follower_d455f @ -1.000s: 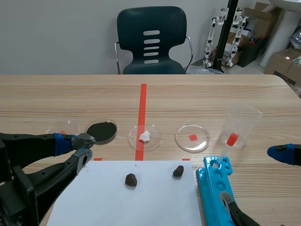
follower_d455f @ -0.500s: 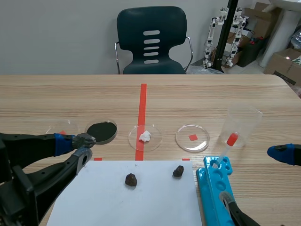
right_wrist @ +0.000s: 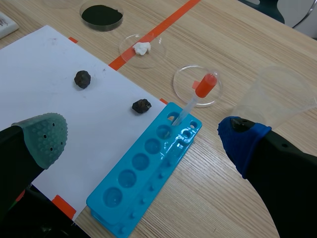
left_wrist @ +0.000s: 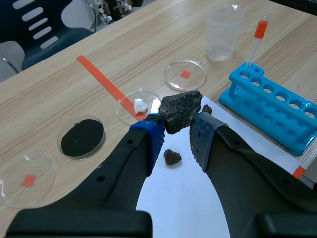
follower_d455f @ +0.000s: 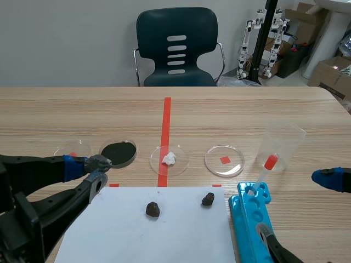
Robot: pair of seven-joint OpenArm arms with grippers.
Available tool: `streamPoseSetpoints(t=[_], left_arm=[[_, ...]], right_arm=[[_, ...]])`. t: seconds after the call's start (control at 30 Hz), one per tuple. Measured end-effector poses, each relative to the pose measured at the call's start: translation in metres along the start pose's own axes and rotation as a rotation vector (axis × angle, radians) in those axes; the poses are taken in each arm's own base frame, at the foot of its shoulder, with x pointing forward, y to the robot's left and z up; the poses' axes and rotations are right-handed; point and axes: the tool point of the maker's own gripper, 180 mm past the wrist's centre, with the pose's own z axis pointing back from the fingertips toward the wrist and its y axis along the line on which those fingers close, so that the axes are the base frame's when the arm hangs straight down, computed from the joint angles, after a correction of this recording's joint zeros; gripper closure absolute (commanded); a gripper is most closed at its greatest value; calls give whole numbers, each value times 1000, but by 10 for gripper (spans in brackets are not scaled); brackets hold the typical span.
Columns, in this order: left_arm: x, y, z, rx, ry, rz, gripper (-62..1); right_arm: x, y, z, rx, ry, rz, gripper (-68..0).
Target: Pick up the left mineral with the left hand
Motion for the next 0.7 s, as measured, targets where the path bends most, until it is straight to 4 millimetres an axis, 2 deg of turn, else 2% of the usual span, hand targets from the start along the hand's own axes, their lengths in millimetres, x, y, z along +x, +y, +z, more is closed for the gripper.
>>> streamPoseSetpoints(t=[0.7], left_arm=[[3,3,-1,6,-12,-7,-68]], right_arm=[[0,0,0,0,0,0,-647]])
